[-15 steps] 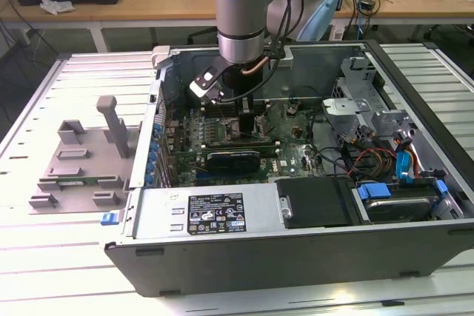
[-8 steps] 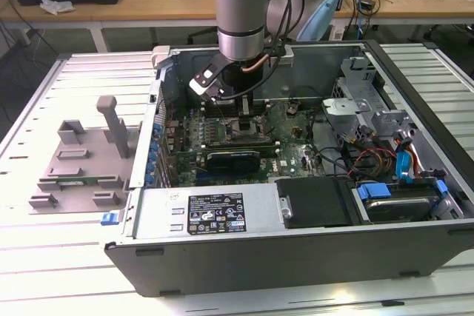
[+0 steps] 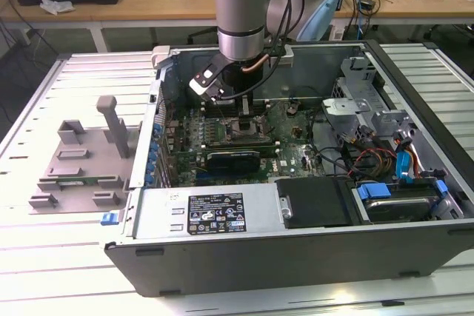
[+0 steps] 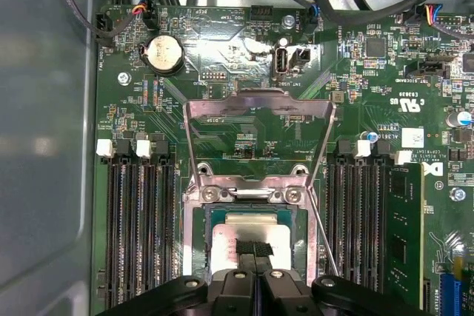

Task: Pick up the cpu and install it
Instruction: 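Place the cpu into insertion slot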

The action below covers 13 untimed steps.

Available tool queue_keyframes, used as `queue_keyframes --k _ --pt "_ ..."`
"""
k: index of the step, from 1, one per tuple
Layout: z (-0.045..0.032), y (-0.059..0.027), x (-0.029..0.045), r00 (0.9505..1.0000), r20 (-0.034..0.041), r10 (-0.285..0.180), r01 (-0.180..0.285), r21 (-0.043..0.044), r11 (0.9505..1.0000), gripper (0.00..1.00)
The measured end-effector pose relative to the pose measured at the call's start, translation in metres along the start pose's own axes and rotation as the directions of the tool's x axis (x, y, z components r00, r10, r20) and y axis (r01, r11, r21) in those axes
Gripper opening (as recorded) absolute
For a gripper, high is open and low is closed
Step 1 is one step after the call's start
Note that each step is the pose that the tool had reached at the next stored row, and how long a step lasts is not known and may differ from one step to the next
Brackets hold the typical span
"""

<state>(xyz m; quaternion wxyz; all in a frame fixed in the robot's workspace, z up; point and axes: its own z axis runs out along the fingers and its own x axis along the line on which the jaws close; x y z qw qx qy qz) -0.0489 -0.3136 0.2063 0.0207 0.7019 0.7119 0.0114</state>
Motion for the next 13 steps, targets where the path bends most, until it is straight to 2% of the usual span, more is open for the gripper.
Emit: queue_keyframes --k 2,10,13 --pt "-0.0032 0.0001 -0.0001 1.0 0.0 0.0 0.0 -0.0001 1.0 0.11" --pt "-0.0041 0.0002 -0.0001 1.0 -0.0001 0.0 0.0 -0.0001 1.0 0.11" --pt "0.0007 0.0 0.0 1.0 -0.0002 0.0 0.0 -0.0002 1.0 0.11"
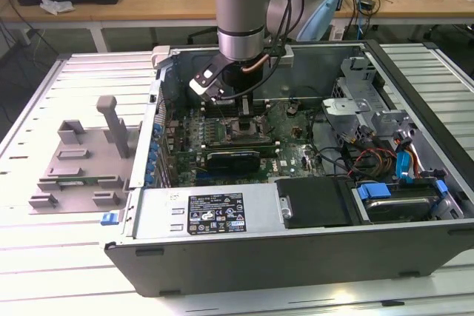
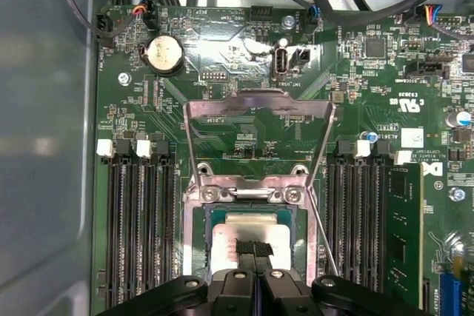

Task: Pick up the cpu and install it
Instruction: 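Place the cpu into insertion slot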

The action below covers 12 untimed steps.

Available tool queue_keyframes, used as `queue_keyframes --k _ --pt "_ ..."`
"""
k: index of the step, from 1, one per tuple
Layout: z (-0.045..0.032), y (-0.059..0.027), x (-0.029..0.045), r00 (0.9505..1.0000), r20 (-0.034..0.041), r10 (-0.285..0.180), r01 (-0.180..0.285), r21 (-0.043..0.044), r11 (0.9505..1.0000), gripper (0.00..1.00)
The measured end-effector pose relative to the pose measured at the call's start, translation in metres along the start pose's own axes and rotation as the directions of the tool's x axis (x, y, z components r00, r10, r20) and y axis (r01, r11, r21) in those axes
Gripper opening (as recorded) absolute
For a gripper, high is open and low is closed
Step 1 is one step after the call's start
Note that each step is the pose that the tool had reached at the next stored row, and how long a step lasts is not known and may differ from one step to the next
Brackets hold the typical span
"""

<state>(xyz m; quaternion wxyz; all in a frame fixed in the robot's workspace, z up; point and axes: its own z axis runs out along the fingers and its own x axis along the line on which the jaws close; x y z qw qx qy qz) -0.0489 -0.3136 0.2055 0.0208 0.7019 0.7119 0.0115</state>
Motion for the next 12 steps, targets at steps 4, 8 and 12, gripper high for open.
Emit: queue_keyframes --k 4,8,12 --pt "0.0015 -0.0001 -0.0001 1.0 0.0004 0.0 0.0 0.0004 1.0 0.11" --pt "0.0021 -0.0001 0.0 1.0 -0.0003 0.0 0.0 0.0001 1.0 0.11" --pt "0.0024 -0.0001 0.0 1.0 -0.0024 0.0 0.0 0.0 1.0 0.11"
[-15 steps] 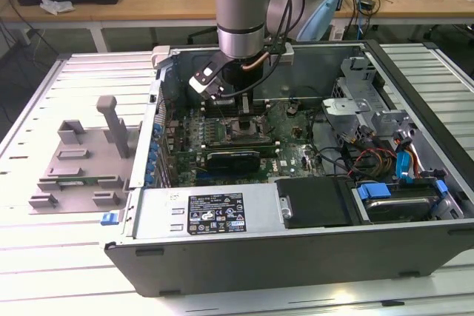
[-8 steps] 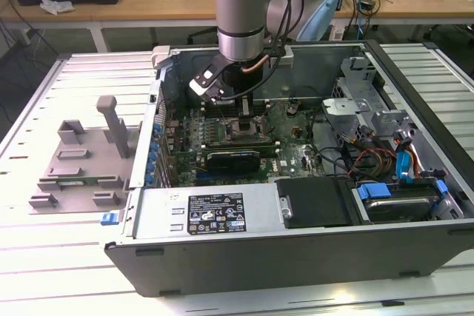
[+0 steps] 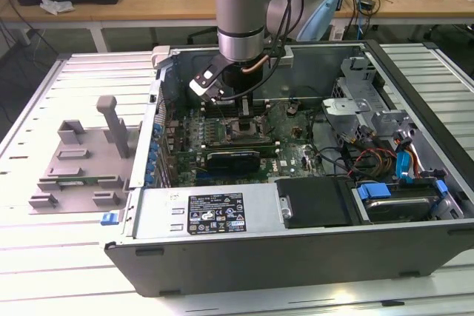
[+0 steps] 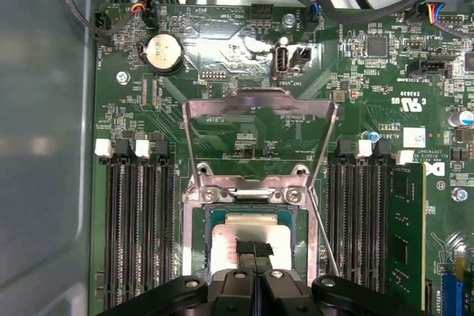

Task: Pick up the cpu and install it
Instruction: 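Place the cpu into insertion slot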

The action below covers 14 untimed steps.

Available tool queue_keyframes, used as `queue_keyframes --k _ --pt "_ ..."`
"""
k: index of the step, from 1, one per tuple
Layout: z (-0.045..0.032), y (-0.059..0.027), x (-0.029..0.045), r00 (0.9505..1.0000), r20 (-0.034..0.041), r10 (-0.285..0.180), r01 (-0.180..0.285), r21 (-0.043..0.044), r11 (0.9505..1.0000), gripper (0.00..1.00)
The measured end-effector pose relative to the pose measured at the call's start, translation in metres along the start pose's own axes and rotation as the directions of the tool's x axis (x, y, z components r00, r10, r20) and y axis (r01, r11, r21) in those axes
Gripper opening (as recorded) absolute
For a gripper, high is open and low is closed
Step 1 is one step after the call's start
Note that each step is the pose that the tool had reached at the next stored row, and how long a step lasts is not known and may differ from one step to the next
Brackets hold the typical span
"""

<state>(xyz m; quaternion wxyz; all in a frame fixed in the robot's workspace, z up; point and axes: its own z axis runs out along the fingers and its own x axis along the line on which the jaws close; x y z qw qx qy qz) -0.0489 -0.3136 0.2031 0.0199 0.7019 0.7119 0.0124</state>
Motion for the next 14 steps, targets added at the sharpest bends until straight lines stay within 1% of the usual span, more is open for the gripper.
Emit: queue_keyframes --k 4,6,7,9,11,14 --pt "-0.0003 0.0 0.0 1.0 -0.0004 0.0 0.0 -0.0002 1.0 0.11" --pt "-0.0018 0.0003 0.0003 1.0 -0.0018 0.0 0.0 -0.001 1.0 0.11" --pt "-0.0035 0.0002 0.0 1.0 -0.0003 0.0 0.0 -0.0001 1.0 0.11" --pt "-0.0069 0.0003 -0.0001 1.0 -0.0003 0.0 0.0 -0.0001 1.0 0.11" --pt "-0.0125 0.0006 -0.0001 1.0 -0.0002 0.0 0.0 -0.0001 1.0 0.11" --pt "-0.0253 0.0012 -0.0003 1.0 -0.0002 0.0 0.0 -0.0001 1.0 0.11"
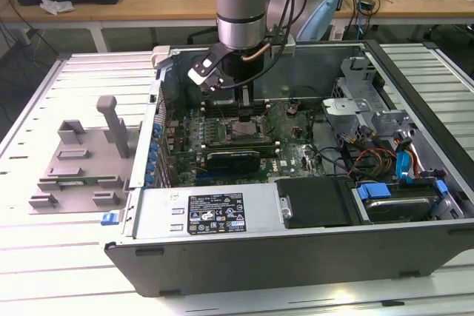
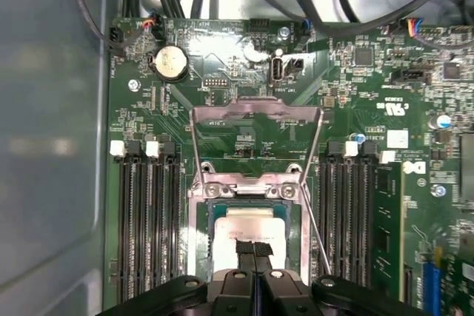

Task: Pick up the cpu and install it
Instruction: 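Place the cpu into insertion slot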

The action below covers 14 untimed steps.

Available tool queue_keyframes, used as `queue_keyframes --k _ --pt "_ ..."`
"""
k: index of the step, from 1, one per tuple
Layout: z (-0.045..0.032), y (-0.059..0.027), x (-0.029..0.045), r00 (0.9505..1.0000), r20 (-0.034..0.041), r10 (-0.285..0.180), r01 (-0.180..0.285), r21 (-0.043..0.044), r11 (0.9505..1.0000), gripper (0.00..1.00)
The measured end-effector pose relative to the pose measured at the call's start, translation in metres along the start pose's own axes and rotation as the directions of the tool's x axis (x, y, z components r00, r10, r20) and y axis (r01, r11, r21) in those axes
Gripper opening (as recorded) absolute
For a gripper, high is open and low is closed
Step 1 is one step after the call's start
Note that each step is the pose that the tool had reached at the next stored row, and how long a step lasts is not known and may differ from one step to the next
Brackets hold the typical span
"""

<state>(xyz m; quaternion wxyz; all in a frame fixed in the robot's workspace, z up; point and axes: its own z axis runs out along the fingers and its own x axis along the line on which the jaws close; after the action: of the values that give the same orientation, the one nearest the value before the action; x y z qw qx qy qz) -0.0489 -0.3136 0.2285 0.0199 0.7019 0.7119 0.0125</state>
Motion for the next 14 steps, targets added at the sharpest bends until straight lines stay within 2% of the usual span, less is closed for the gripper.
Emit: queue_keyframes --k 2,5,9,14 --pt "-0.0049 0.0002 -0.0001 1.0 0.0001 0.0 0.0 0.0001 1.0 0.11" --pt "-0.0191 0.0009 -0.0002 1.0 0.0001 0.0 0.0 0.0001 1.0 0.11" --pt "-0.0299 0.0014 -0.0003 1.0 0.0001 0.0 0.0 0.0 1.0 0.11" --pt "-0.0304 0.0014 -0.0003 1.0 0.0 0.0 0.0 0.0 1.0 0.11"
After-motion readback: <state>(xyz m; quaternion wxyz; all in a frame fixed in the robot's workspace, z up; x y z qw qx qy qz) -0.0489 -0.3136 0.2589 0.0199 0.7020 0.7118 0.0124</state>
